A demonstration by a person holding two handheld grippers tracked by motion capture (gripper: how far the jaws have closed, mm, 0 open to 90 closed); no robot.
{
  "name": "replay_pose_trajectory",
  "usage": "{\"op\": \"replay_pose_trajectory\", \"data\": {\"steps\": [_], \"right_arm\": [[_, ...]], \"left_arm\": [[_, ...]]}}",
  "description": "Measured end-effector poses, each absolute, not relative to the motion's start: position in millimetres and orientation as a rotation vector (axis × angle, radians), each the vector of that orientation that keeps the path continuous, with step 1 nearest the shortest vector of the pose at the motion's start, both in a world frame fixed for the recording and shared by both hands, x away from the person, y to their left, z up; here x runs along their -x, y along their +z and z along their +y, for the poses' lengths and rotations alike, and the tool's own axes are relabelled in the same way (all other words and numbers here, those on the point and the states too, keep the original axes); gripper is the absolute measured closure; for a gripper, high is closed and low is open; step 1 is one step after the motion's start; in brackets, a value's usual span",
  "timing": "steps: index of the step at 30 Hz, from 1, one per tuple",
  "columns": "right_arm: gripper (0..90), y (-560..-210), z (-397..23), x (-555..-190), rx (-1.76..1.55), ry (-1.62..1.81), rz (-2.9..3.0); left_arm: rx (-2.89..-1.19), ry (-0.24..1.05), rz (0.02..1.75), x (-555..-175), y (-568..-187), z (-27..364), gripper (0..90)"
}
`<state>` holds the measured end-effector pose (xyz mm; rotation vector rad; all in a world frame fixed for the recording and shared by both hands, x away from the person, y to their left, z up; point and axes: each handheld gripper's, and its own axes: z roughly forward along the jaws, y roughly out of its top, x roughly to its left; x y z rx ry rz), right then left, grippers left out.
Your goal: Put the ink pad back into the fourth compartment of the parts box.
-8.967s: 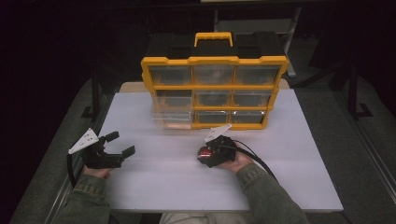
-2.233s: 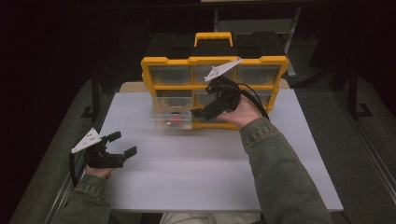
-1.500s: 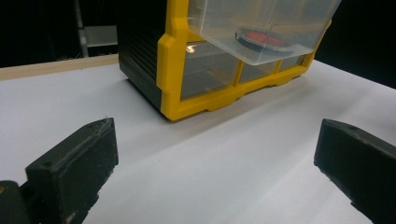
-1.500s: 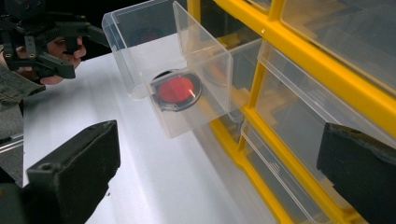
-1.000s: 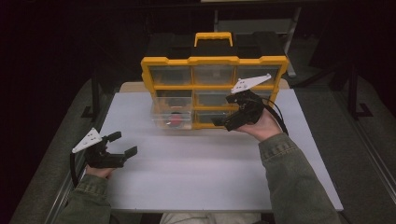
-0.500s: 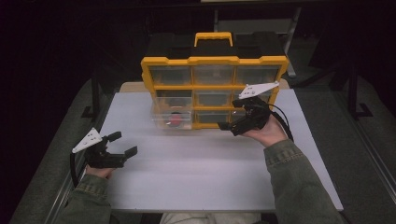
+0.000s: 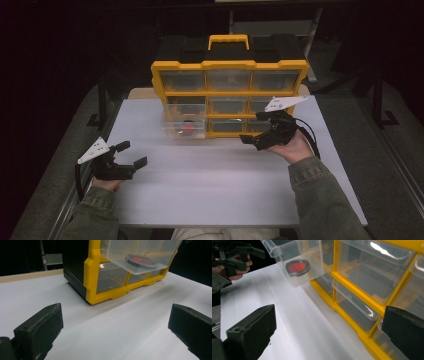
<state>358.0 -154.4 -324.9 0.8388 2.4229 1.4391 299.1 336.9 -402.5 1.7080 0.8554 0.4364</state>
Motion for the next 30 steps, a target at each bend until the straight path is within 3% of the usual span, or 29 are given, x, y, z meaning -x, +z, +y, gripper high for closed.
{"op": "replay_pose_trajectory", "data": {"steps": [30], "right_arm": [[0.0, -375.9, -189.9, -330.7, -0.975, 1.477, 2.349]], "left_arm": [[-1.704, 0.438, 0.853, -297.3, -401.2, 336.3, 0.0]]}}
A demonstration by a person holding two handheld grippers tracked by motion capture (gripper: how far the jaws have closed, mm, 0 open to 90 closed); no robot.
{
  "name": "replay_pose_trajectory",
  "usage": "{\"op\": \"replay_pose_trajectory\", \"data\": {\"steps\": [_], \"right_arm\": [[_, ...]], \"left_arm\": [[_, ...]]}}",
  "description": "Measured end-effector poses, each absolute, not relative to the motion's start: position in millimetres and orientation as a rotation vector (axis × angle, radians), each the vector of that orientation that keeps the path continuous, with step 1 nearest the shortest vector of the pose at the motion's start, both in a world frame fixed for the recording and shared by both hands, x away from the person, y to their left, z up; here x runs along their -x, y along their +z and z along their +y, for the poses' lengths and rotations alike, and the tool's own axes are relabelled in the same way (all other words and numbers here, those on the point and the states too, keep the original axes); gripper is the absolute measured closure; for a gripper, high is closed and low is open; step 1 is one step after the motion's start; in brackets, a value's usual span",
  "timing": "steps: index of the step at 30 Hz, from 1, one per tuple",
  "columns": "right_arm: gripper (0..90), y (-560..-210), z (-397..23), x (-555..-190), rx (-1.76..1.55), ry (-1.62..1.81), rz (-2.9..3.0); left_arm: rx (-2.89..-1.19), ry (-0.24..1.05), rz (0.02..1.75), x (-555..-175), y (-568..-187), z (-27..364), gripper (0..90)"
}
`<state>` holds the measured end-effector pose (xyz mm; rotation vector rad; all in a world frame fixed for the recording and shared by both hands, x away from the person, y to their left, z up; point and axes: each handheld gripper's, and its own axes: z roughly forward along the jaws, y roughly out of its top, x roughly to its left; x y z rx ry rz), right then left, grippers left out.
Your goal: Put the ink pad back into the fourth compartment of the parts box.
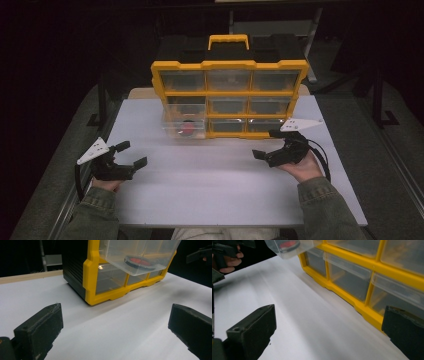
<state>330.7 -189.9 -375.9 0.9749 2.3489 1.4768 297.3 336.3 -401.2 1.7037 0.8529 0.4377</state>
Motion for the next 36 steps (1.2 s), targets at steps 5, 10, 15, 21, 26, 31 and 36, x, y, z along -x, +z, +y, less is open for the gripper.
{"op": "replay_pose_trajectory", "data": {"steps": [5, 10, 15, 21, 26, 31, 36], "right_arm": [[0.0, -384.7, -197.8, -323.9, -1.003, 1.452, 2.314], [0.0, -391.1, -205.1, -320.3, -1.029, 1.446, 2.282], [0.0, -400.5, -214.6, -315.1, -1.058, 1.449, 2.250], [0.0, -405.8, -225.0, -308.4, -1.075, 1.452, 2.198], [0.0, -409.2, -231.8, -303.8, -1.084, 1.451, 2.170], [0.0, -410.9, -235.3, -300.6, -1.088, 1.451, 2.154], [0.0, -411.8, -235.5, -299.7, -1.083, 1.447, 2.139]], "left_arm": [[-1.703, 0.438, 0.853, -298.3, -401.6, 336.8, 0.0], [-1.690, 0.443, 0.860, -298.7, -401.2, 339.3, 0.0], [-1.695, 0.443, 0.855, -298.9, -401.2, 338.6, 0.0], [-1.691, 0.441, 0.859, -299.0, -401.4, 339.0, 0.0], [-1.692, 0.442, 0.856, -299.2, -401.4, 338.9, 0.0], [-1.693, 0.441, 0.855, -299.3, -401.4, 338.4, 0.0], [-1.693, 0.438, 0.856, -299.7, -401.6, 337.7, 0.0]]}}
